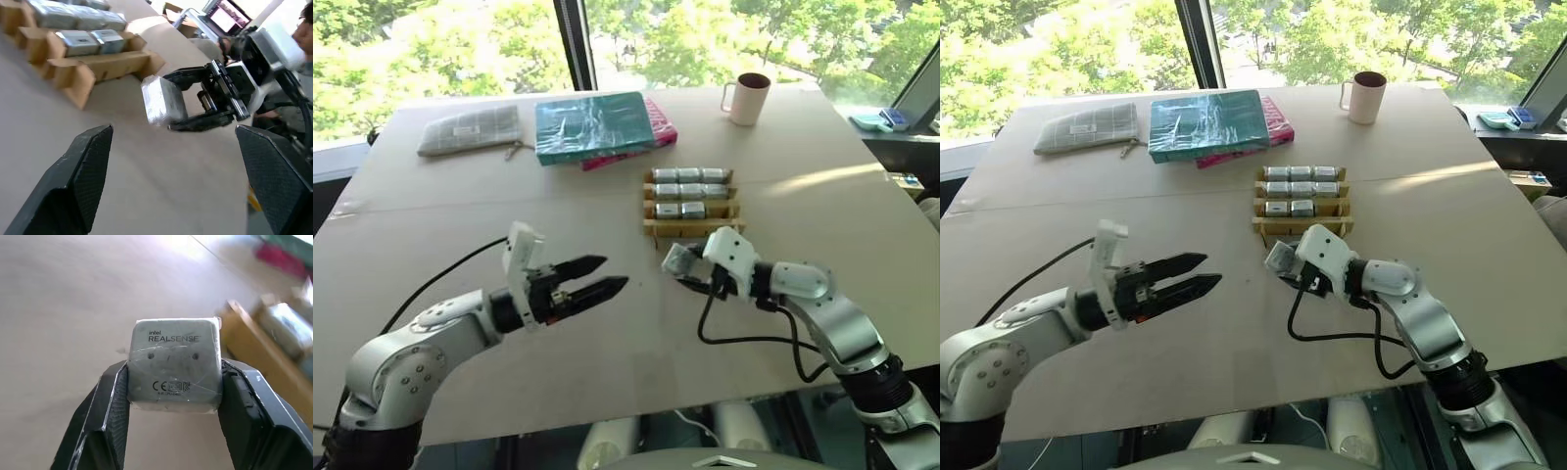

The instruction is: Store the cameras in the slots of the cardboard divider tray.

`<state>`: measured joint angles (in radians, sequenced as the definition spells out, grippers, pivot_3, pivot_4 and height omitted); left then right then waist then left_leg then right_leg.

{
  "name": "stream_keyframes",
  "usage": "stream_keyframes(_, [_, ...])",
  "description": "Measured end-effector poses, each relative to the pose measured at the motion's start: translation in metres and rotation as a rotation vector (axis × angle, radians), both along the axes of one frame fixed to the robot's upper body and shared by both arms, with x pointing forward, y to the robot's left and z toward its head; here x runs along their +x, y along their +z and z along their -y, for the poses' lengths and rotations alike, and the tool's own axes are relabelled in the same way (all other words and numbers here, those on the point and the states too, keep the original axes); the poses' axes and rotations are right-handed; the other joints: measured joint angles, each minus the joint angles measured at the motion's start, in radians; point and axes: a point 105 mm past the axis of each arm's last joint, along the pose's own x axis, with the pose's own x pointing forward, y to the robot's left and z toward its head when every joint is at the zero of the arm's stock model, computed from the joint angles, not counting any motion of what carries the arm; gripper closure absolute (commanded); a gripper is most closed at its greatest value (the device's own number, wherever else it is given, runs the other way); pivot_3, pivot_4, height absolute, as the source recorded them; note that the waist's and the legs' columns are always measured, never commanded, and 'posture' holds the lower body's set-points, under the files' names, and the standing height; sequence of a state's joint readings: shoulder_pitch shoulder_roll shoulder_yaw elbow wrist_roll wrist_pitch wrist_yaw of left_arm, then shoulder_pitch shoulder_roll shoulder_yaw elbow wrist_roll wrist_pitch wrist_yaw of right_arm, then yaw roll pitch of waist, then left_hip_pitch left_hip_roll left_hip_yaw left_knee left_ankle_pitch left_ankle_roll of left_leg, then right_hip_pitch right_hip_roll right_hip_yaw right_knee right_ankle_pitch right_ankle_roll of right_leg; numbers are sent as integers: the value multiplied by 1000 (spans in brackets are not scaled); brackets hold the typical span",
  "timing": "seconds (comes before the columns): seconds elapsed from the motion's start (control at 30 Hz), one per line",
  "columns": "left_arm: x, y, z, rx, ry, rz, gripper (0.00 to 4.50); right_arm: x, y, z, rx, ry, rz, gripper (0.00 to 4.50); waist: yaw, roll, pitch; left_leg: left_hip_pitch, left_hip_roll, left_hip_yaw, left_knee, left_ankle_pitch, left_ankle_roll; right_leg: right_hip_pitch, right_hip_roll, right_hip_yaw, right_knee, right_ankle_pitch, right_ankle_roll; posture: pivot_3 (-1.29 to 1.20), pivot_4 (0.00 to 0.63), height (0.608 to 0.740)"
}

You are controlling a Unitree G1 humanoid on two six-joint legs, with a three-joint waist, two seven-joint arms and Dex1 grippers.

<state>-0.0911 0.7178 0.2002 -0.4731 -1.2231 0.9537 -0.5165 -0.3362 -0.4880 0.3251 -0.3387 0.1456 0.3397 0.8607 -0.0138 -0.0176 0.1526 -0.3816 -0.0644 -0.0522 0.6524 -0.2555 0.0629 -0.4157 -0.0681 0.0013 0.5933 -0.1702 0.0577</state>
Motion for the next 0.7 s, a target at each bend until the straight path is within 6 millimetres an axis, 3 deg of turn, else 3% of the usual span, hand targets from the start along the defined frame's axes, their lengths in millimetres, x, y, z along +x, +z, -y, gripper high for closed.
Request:
stream_keyframes(0.2, [18, 2, 23, -54, -34, -92, 321, -4, 25, -15, 29, 122, 155, 2529, 3, -1, 0, 0, 0, -1, 0, 1, -2, 0, 0, 0, 0, 0, -1, 0, 150, 740])
stream_keyframes(0.3, [21, 2, 26, -46, -44, -104, 321, -2, 26, -16, 27, 127, 182, 2529, 4, -1, 0, -1, -1, -1, -1, 1, -1, 0, 0, 0, -1, 0, -1, 0, 150, 740])
stream_keyframes(0.4, [23, 0, 27, -48, -48, -120, 1101, -1, 25, -17, 20, 124, 191, 2529, 5, -1, 0, -2, -1, -1, -1, 1, -2, -1, 0, 0, -1, 0, -1, 0, 150, 740])
stream_keyframes(0.57, [23, 4, 32, -63, -79, -116, 3401, 0, 25, -18, 22, 118, 201, 2529, 6, -1, 0, -1, -1, -1, 0, -1, -5, -1, 0, 0, 0, 0, -1, 0, 150, 740])
stream_keyframes(0.6, [23, 5, 32, -72, -85, -118, 3710, 0, 25, -18, 22, 116, 202, 2529, 6, -1, 0, -1, -1, -1, 0, -1, -5, -1, -1, 0, 0, 0, -1, 0, 150, 740])
stream_keyframes(0.63, [23, 5, 32, -74, -88, -121, 3707, 0, 25, -18, 22, 115, 201, 2529, 6, -1, 0, -1, -1, -1, 0, -1, -5, -1, 0, 0, 0, 0, -1, 0, 150, 740])
stream_keyframes(0.7, [25, 6, 33, -71, -95, -123, 3706, 1, 25, -17, 27, 109, 194, 1445, 6, -1, 0, -1, -1, -1, 0, -1, -5, -1, 0, 0, 0, 0, -1, 0, 150, 740])
